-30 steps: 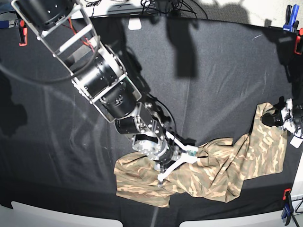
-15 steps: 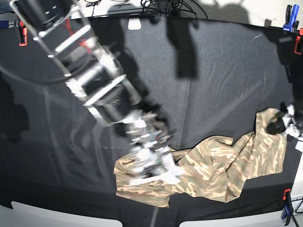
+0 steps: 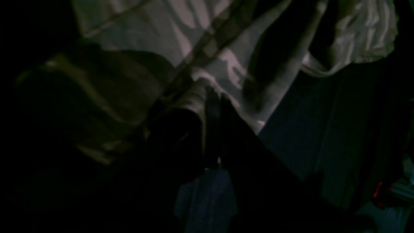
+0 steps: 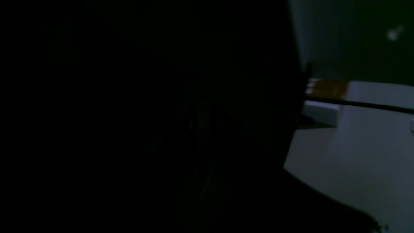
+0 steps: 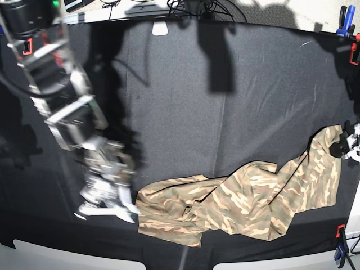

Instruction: Layout the t-shirt on the table in an organized manner, then fold the t-shirt properly

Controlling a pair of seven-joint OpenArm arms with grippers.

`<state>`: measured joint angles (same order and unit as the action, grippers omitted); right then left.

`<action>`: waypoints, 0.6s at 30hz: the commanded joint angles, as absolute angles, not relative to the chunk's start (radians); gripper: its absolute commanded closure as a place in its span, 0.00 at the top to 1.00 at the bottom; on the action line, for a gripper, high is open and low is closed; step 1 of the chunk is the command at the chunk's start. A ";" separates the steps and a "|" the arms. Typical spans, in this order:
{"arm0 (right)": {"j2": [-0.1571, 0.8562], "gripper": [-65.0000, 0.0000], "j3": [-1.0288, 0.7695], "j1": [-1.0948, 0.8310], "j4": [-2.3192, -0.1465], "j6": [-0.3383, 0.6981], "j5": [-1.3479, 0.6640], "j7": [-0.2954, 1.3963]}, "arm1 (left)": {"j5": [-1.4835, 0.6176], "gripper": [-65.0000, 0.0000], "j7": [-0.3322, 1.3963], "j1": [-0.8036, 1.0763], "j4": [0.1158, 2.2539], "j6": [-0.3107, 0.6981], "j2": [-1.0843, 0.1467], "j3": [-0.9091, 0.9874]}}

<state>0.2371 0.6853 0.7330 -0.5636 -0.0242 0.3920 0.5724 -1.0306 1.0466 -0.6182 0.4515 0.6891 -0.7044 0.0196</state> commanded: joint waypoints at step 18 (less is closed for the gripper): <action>-0.064 0.41 0.683 0.725 -0.733 0.054 0.477 0.312 | -1.066 0.00 1.048 -0.648 0.465 0.698 -0.710 0.023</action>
<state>-0.0540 0.6876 0.6865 -0.7170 0.0647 0.4713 0.3264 -1.0428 1.0546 -0.6182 0.4515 0.6895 -0.6899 0.0196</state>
